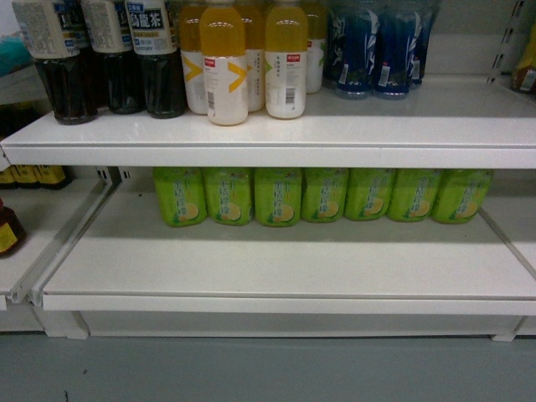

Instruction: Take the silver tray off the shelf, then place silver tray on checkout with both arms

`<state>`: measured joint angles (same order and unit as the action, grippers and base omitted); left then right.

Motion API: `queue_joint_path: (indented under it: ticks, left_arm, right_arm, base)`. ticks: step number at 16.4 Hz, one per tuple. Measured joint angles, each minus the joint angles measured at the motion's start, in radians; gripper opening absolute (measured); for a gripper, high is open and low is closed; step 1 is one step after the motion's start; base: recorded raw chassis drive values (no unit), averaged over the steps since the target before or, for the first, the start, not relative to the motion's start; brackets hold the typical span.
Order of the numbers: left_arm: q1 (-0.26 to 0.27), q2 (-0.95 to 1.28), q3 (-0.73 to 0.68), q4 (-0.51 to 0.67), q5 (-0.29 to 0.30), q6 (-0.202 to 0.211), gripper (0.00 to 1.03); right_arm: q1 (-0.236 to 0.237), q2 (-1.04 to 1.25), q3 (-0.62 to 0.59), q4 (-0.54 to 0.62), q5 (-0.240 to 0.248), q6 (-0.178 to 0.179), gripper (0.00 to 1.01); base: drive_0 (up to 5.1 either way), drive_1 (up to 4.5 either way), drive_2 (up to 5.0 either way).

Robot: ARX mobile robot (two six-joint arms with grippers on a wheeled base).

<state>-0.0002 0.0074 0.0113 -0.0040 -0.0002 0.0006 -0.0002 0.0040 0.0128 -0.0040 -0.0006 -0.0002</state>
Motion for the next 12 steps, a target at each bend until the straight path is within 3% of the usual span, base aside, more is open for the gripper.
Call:
queue_joint_path:
  ticks: [12]
  left_arm:
    - [0.000,0.000,0.000,0.000,0.000,0.000,0.98]
  right_arm:
    - [0.000,0.000,0.000,0.000,0.000,0.000,0.98]
  base:
    - [0.0,0.00,0.0]
